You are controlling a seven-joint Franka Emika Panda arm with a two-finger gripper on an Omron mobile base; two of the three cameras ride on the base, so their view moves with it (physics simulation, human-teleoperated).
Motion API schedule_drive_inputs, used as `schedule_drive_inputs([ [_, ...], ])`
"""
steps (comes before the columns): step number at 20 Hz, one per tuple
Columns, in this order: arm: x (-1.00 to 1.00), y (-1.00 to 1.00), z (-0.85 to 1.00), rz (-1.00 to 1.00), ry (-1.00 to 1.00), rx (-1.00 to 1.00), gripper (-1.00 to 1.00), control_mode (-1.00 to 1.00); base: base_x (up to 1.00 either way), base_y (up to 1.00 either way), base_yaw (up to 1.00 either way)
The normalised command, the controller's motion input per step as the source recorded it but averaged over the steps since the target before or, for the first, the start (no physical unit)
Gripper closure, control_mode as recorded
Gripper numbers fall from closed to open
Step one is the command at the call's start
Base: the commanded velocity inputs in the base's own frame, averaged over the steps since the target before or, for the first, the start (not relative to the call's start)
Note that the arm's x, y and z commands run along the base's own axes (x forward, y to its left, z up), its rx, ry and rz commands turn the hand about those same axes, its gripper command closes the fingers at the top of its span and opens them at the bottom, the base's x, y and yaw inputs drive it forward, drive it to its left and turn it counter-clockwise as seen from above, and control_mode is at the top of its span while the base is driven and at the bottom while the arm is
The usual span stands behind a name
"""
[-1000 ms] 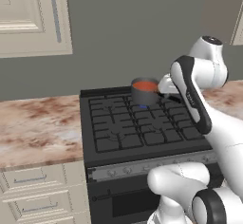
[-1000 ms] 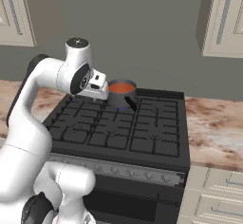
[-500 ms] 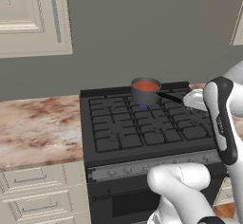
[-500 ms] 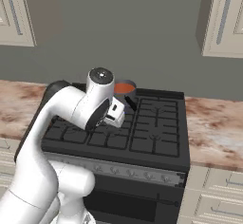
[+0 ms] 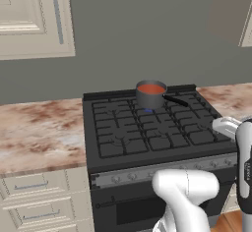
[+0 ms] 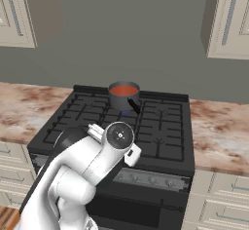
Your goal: Wait until the marinara sauce is simmered to a deep red color and then turn off the stove.
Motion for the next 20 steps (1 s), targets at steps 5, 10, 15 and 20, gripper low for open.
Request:
schedule_drive_inputs([
  [5,-0.37,-0.35,-0.49,-0.14,-0.21,0.13,-1.0,-1.0,0.0,0.0,0.0],
  [10,-0.31,-0.31,-0.54,-0.1,-0.24,0.13,-1.0,-1.0,0.0,0.0,0.0],
  [15,-0.4,-0.22,-0.62,-0.07,-0.24,0.16,-1.0,-1.0,0.0,0.0,0.0],
  [20,-0.13,-0.03,-0.67,-0.04,-0.25,0.06,-1.0,-1.0,0.0,0.0,0.0],
])
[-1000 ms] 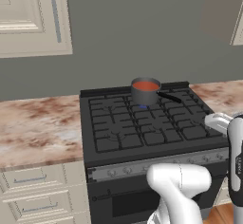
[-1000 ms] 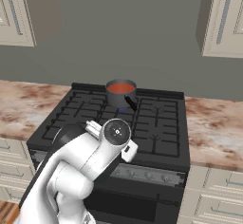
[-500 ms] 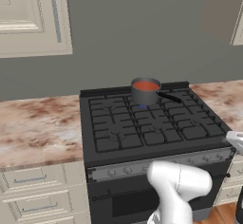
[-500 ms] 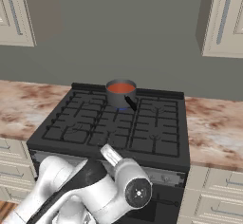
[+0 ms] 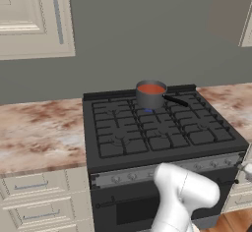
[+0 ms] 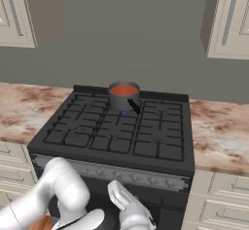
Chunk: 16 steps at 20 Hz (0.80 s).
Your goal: Wait until the marinara sauce is simmered to a deep red color and then turn off the stove.
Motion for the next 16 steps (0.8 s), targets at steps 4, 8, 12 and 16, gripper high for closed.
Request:
schedule_drive_inputs([
  [4,0.0,0.0,-0.68,0.0,-0.18,0.0,-1.0,-1.0,0.0,0.0,0.0],
  [8,0.14,0.0,-0.45,0.0,-0.17,-0.09,-1.0,-1.0,0.0,0.0,0.0],
  [12,0.29,0.0,-0.46,-0.01,-0.12,-0.25,-1.0,-1.0,0.0,0.0,0.0],
  [16,0.46,0.0,-0.34,-0.02,-0.08,-0.24,-1.0,-1.0,0.0,0.0,0.0],
])
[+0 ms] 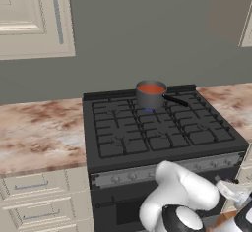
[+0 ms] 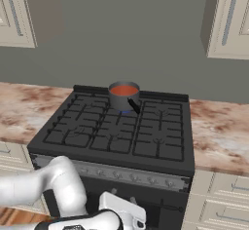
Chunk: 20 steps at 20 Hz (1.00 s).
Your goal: Wait until the marinara sauce is simmered to a deep red color and then turn off the stove.
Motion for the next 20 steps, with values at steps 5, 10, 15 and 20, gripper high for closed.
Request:
schedule_drive_inputs([
  [5,0.43,0.0,-0.28,-0.02,-0.03,-0.14,-1.0,-1.0,0.0,0.0,0.0],
  [10,0.4,0.0,-0.27,-0.01,0.0,-0.03,-1.0,-1.0,0.0,0.0,0.0],
  [15,0.29,0.0,-0.02,-0.01,0.0,-0.01,-1.0,-1.0,0.0,0.0,0.0],
  [20,0.28,0.0,0.0,-0.01,-0.01,0.0,-1.0,-1.0,0.0,0.0,0.0],
])
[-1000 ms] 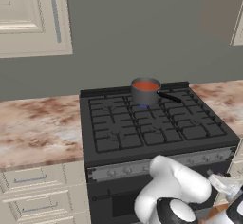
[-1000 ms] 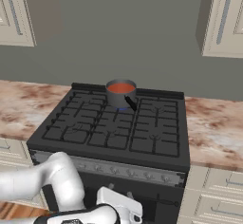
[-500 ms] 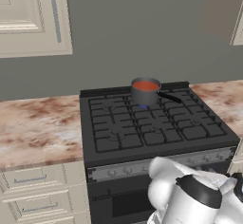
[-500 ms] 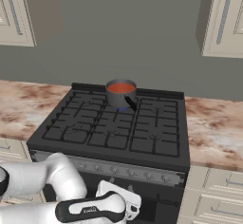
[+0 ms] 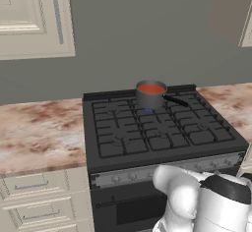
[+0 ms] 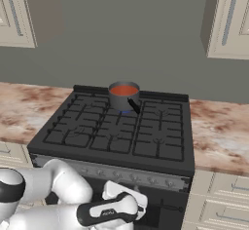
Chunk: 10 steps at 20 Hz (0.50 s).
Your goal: Wait until the marinara sauce is simmered to a deep red color and then turn off the stove.
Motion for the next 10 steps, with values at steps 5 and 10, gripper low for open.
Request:
schedule_drive_inputs([
  [5,0.42,0.0,-0.05,-0.02,0.0,-0.02,-1.0,-1.0,0.0,0.0,0.0],
  [10,0.21,0.0,-0.34,0.0,0.0,-0.06,-1.0,-1.0,0.0,0.0,0.0],
])
